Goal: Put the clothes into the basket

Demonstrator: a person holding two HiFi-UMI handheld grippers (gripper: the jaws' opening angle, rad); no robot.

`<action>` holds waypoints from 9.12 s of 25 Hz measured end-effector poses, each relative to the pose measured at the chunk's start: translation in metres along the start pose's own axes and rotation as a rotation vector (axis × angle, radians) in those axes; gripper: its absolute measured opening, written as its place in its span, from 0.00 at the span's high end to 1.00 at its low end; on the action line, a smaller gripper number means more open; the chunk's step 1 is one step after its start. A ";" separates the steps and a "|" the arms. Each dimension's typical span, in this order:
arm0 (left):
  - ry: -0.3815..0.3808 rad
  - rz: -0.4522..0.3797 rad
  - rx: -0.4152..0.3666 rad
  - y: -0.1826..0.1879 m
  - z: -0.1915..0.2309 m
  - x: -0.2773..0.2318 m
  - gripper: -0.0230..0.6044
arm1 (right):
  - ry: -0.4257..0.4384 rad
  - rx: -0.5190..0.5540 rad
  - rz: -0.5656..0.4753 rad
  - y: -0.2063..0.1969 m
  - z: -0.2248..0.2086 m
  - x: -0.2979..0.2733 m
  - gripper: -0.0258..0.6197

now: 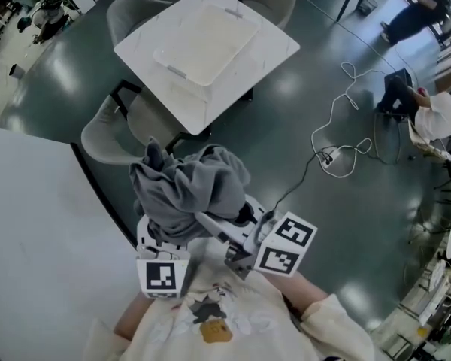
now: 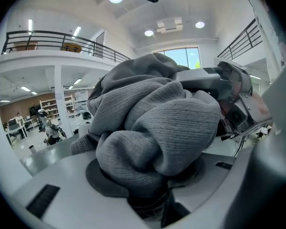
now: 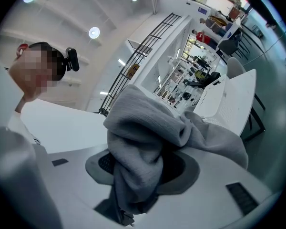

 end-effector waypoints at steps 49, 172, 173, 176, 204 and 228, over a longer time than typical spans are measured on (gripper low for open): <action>-0.144 -0.045 -0.016 0.123 0.110 -0.265 0.68 | -0.115 0.030 -0.067 0.195 -0.164 -0.153 0.67; -0.159 0.721 0.094 -0.024 0.074 -0.683 0.68 | -0.859 -0.465 0.143 0.259 -0.630 -0.179 0.67; -0.159 0.730 0.093 -0.026 0.075 -0.684 0.68 | -0.863 -0.467 0.142 0.258 -0.632 -0.179 0.67; -0.150 0.748 0.086 -0.028 0.074 -0.688 0.68 | -0.865 -0.472 0.141 0.256 -0.638 -0.179 0.67; -0.114 0.811 0.226 -0.064 0.072 -0.716 0.68 | -0.953 -0.396 0.234 0.227 -0.717 -0.181 0.67; -0.169 0.693 0.328 -0.006 0.087 -0.657 0.50 | -0.832 -0.392 0.149 0.254 -0.663 -0.179 0.43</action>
Point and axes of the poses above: the fingertips, and each gripper's own axes: x backward along the fingers, z to its left, y out of its top, the point moved 4 cm from there along x, backward along the fingers, and after that the axes turned 12 degrees about y, right-handed, at the moved point
